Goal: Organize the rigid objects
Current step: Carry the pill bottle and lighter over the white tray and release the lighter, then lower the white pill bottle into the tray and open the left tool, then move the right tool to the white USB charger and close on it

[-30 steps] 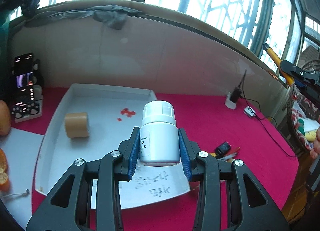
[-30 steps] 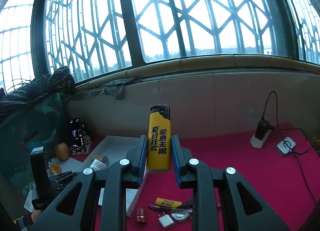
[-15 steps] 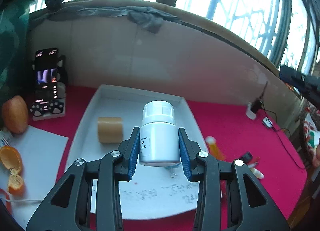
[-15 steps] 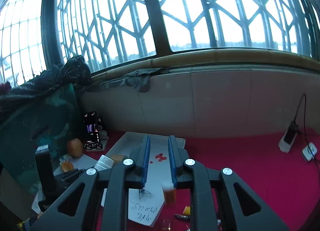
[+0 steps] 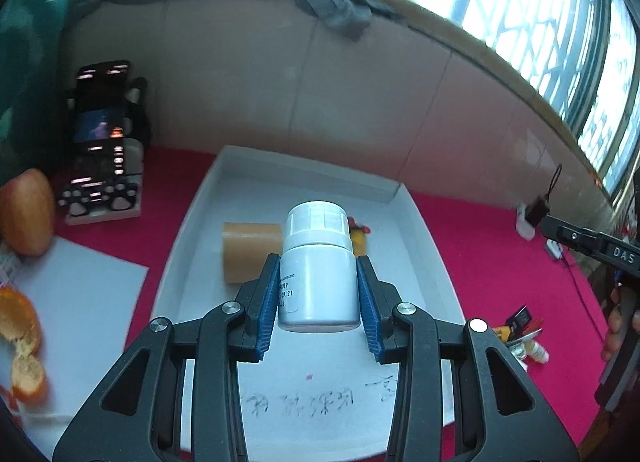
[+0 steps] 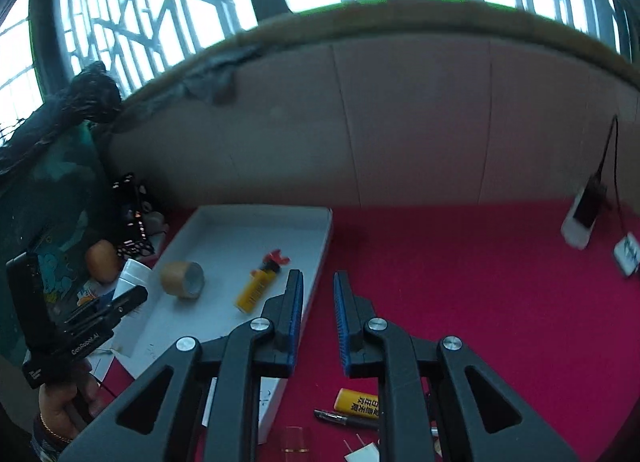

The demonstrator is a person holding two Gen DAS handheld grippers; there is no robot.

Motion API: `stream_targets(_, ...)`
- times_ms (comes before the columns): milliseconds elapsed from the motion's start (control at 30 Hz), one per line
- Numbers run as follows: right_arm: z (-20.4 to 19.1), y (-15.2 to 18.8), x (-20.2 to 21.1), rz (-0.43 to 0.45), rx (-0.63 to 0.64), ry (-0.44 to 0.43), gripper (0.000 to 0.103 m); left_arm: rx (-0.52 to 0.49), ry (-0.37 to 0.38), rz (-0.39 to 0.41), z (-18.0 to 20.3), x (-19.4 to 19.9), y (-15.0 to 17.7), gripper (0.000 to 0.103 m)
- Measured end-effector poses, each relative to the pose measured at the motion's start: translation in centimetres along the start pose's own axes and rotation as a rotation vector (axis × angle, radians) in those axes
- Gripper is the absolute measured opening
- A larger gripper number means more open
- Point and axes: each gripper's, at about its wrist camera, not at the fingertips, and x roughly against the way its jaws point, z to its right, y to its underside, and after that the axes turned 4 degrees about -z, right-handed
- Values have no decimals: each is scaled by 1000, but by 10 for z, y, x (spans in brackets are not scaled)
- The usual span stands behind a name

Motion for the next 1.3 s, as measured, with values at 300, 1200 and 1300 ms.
stream_targets(300,-2,5,-1,-5,-34,-26,15,-110,-45,-181,27,-73,-21,36)
stream_targets(1200,20,124,7,-120,266,6,63,-310,197,13,78,22,37,103)
stream_targets(1300,18,123,-6,-135,281,10,60,-342,224,-6,81,29,41,103)
